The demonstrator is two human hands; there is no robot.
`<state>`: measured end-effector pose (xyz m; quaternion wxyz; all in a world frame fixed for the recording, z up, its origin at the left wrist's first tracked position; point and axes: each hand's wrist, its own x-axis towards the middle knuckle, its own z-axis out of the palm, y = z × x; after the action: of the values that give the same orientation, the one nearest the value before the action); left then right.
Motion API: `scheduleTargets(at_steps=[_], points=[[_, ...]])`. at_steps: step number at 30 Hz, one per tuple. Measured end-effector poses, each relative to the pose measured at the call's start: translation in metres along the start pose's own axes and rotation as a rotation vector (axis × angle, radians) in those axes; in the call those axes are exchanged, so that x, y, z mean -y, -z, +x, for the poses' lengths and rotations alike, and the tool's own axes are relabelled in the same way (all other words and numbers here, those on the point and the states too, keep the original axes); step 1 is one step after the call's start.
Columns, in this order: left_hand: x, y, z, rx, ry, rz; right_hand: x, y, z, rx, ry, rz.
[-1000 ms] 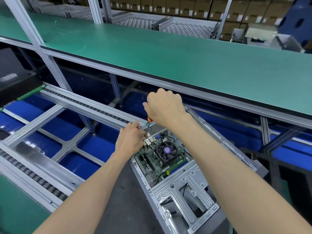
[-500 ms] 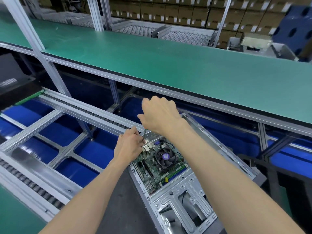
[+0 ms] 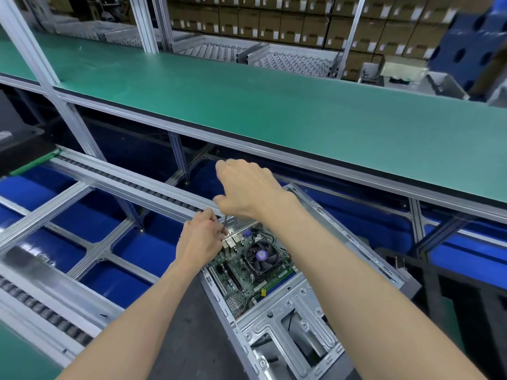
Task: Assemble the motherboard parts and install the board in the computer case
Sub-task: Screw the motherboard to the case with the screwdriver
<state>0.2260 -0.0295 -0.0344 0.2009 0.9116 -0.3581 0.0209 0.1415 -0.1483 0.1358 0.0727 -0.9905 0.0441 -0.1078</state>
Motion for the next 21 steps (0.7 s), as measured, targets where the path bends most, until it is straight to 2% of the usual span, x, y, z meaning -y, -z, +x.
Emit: scheduleTargets(at_steps=[3,8,10,14,16,21], points=[[0.0018,-0.0015,0.0004,-0.009,0.012,0.0,-0.0004,-0.0023,0.002,0.024,0.0,0.127],[-0.0002,0.0014,0.0034,0.048,-0.007,0.014,0.0005,-0.0063,0.0032,-0.128,-0.066,-0.098],[-0.0014,0.0014,0.0031,0.068,0.003,-0.004,0.0001,-0.0023,0.0023,-0.095,-0.047,-0.126],[0.0001,0.0001,0.0029,0.065,0.031,0.015,-0.0011,0.002,0.0013,0.05,0.023,0.09],[0.0002,-0.0004,0.0034,0.064,0.042,0.023,-0.0007,0.0008,0.0034,0.038,-0.006,0.128],[-0.0017,0.0,0.0017,0.048,0.083,-0.113,-0.0002,-0.0067,0.0055,-0.085,-0.079,-0.061]])
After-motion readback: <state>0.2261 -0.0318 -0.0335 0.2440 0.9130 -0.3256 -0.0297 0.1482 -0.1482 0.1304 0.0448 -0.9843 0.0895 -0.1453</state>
